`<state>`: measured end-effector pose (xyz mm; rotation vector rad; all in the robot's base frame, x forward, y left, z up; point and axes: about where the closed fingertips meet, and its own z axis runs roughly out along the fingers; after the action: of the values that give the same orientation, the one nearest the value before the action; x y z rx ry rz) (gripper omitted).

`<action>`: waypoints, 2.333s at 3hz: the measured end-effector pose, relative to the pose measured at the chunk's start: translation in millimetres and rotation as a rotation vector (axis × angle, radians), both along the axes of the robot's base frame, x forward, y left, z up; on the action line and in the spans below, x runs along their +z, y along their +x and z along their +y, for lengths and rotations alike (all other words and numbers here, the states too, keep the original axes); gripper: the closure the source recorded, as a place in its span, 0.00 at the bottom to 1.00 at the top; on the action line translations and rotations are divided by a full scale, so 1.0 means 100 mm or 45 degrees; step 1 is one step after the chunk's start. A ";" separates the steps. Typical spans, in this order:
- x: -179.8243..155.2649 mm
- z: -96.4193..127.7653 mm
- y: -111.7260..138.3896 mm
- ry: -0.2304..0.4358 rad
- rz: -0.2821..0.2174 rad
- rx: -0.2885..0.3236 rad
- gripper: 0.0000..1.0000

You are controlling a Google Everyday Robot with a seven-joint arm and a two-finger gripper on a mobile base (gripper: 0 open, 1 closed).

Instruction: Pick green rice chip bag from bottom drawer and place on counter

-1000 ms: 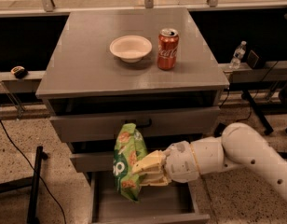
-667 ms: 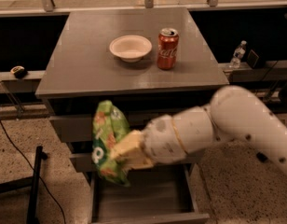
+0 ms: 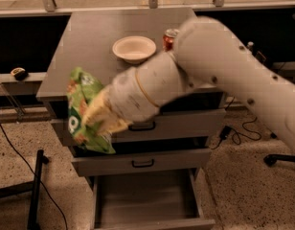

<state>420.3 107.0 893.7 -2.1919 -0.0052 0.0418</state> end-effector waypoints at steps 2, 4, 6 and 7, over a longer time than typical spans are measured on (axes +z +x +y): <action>0.56 0.43 0.99 0.074 0.045 -0.106 1.00; 0.47 0.70 1.81 0.208 0.120 -0.233 1.00; 0.35 0.66 2.15 0.249 0.110 -0.381 0.59; 0.35 0.65 2.16 0.253 0.107 -0.388 0.37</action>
Offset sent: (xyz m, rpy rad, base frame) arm 0.1528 0.0570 0.0834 0.1323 0.0331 -0.1581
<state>636.2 172.4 928.5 -1.9694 0.3568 -0.0369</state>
